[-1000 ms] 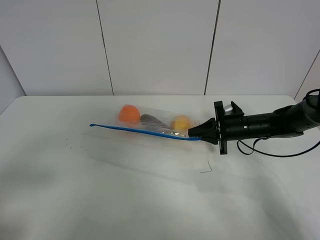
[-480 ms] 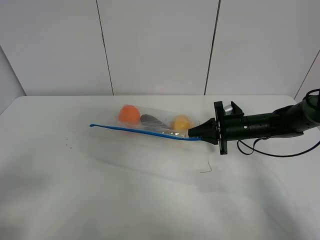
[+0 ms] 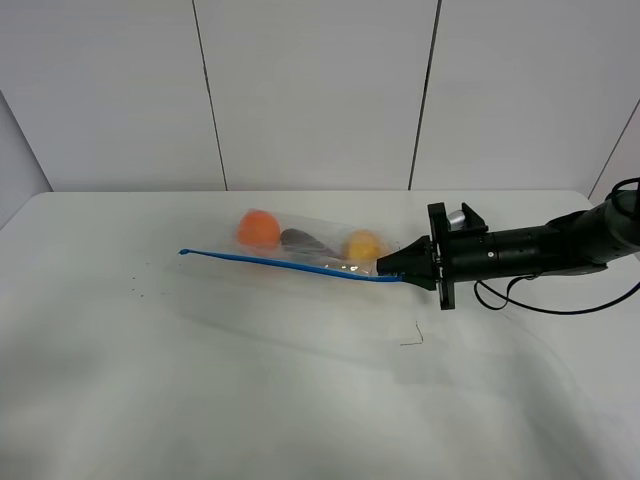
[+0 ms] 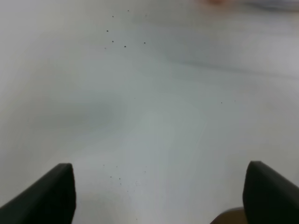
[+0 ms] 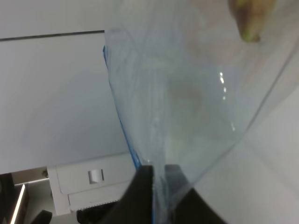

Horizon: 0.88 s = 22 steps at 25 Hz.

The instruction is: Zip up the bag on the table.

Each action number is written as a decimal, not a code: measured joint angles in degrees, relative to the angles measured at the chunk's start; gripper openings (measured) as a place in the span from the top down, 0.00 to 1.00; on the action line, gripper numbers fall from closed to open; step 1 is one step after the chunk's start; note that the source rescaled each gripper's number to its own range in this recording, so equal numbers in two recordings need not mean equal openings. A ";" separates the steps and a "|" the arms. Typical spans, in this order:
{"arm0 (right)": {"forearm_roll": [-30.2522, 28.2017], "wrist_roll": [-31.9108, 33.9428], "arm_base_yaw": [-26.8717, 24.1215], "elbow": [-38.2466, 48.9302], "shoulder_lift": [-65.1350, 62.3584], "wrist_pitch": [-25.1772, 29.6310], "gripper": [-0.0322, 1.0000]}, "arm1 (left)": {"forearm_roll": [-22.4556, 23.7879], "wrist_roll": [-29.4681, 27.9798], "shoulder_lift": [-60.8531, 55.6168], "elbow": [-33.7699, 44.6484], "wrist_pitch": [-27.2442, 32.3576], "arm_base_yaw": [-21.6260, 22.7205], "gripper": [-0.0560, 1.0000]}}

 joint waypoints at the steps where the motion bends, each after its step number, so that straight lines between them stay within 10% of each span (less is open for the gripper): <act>1: -0.27 0.16 0.00 0.00 0.00 -0.05 0.68 | 0.00 0.00 0.00 0.00 0.00 0.00 0.00; 4: -1.71 1.65 -0.05 0.00 0.00 -0.06 0.20 | 0.00 0.00 0.00 0.00 0.00 0.00 0.00; 6: -4.68 3.66 -0.23 -0.70 -0.10 -0.06 0.07 | 0.00 -0.06 0.00 0.00 0.00 0.00 0.00; 18: -67.72 41.00 3.98 -27.11 -7.94 -3.21 0.00 | 0.00 -0.10 0.00 0.00 0.00 0.00 0.00; 22: -80.42 48.17 4.85 -28.43 -9.68 -0.58 0.00 | 0.00 -0.10 0.00 0.00 0.00 0.00 0.00</act>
